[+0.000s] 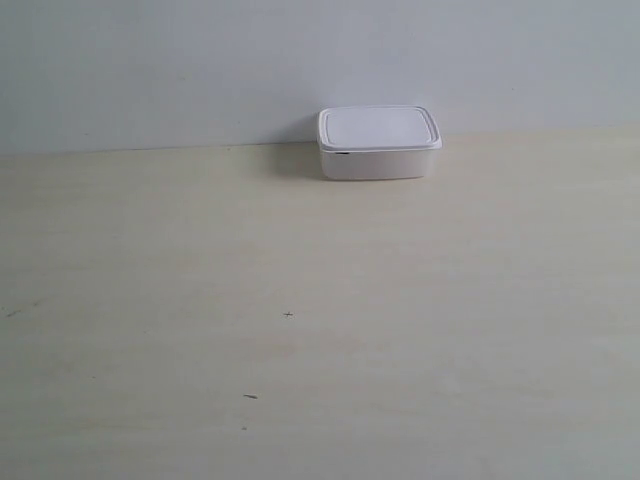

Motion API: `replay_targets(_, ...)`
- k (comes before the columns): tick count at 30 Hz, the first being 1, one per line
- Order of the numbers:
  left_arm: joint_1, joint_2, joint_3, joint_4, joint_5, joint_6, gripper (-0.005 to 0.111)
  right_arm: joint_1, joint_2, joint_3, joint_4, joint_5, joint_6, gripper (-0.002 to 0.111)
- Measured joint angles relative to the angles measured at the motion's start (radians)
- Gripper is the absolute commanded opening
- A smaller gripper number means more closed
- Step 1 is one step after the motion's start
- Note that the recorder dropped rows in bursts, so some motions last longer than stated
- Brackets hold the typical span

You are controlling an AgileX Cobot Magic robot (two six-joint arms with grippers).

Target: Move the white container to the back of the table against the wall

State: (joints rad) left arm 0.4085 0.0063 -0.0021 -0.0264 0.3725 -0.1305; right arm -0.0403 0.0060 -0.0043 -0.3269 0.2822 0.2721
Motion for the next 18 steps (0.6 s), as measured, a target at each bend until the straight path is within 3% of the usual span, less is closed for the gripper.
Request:
replay_targets(10, -0.133, 0.0, 0.0, 0.0, 0.0, 0.0, 0.0, 0.026, 0.0, 0.0, 0.018, 0.0, 0.0, 0.0)
replay_targets(18, -0.147, 0.0, 0.0, 0.0, 0.0, 0.0, 0.0, 0.026, 0.0, 0.0, 0.018, 0.0, 0.0, 0.0)
